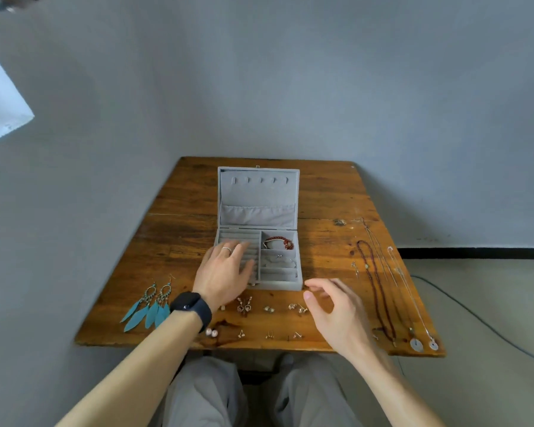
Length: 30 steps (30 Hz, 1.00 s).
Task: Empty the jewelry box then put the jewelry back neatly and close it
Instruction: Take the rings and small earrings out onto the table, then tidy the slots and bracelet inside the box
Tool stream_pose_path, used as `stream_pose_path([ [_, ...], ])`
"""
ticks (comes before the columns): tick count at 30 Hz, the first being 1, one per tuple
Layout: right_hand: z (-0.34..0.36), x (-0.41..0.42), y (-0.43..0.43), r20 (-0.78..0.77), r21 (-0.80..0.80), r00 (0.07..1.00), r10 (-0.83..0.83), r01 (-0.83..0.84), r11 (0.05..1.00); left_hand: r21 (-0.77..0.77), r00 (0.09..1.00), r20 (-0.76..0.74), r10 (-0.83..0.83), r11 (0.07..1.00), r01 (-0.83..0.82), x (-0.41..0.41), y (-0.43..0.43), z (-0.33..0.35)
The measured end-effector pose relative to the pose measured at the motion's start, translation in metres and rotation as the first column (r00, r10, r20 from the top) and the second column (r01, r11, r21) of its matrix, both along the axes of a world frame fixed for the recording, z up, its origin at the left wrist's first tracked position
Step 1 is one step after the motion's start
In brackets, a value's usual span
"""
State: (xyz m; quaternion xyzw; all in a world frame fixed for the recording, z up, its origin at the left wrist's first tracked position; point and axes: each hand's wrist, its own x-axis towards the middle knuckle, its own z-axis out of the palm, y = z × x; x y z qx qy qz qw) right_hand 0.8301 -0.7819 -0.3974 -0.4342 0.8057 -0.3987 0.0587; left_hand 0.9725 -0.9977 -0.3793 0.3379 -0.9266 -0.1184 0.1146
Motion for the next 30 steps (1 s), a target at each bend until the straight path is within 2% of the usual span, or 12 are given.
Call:
stream_pose_path([
  [5,0.022,-0.024,-0.060,-0.072,0.101,0.996,0.057,-0.049,0.994,0.047,0.986,0.166,-0.020,0.999,0.012,-0.007,-0.025,-0.020],
  [10,0.019,-0.041,-0.119,-0.144,0.262,0.984,0.109,-0.068,0.963,0.042,0.987,0.159,0.014,0.999,-0.021,-0.009,-0.026,-0.032],
  [15,0.014,-0.046,-0.163,-0.106,0.373,0.987,0.120,-0.073,0.925,0.049,0.989,0.149,0.018,0.998,-0.026,-0.009,-0.027,-0.031],
  [19,0.013,-0.043,-0.176,-0.066,0.395,0.992,0.104,-0.070,0.916,0.053,0.986,0.163,0.023,0.998,-0.032,-0.009,-0.028,-0.033],
  [22,0.016,-0.044,-0.178,0.041,0.404,0.996,0.083,-0.092,0.910,0.053,0.986,0.162,0.024,0.998,-0.033,-0.008,-0.028,-0.034],
  [25,0.024,-0.051,-0.174,0.238,0.266,0.971,0.019,-0.084,0.960,0.044,0.986,0.164,0.028,0.998,-0.036,-0.007,-0.027,-0.033],
  [30,0.046,-0.067,-0.141,0.586,0.002,0.807,-0.069,0.084,0.996,0.049,0.985,0.169,0.020,0.998,-0.028,-0.007,-0.027,-0.031],
])
